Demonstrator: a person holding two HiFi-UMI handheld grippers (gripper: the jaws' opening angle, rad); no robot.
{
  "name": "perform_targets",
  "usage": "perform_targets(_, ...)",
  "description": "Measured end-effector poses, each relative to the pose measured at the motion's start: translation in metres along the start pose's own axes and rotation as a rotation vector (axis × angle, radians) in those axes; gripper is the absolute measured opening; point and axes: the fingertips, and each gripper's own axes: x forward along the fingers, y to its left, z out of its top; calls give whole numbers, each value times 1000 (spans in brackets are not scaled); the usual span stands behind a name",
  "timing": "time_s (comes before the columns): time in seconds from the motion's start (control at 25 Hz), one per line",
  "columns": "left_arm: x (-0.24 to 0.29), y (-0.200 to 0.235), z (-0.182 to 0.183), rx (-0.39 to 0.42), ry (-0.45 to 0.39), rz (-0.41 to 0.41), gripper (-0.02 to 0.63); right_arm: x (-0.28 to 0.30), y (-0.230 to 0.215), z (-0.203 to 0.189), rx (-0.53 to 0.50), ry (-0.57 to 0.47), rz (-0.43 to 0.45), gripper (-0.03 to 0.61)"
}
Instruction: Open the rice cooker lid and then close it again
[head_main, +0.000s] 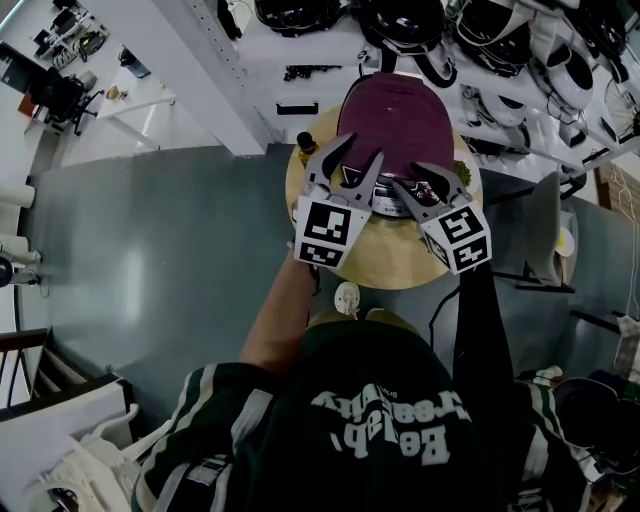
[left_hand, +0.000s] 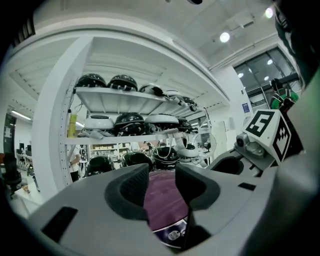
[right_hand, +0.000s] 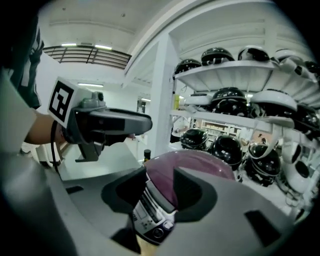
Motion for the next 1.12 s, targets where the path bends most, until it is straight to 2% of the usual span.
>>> perform_targets(0.2, 5, 5, -5, 0, 14, -3, 166, 17, 14, -26, 2, 115, 80, 176)
perform_targets(0.44, 12, 12, -9, -16, 18, -2, 166, 29, 19, -49, -18, 224, 100, 176)
perform_targets(0.64, 18, 15, -10, -23, 17, -3, 166, 29, 19, -50, -5, 223, 70, 172)
perform_targets(0.8, 23, 18, -12, -39, 17, 2, 166, 31, 24, -51, -41, 217, 48, 229)
perform_targets(1.12, 26, 19, -13, -52, 12, 0, 166, 32, 27, -56, -58, 205, -5, 265)
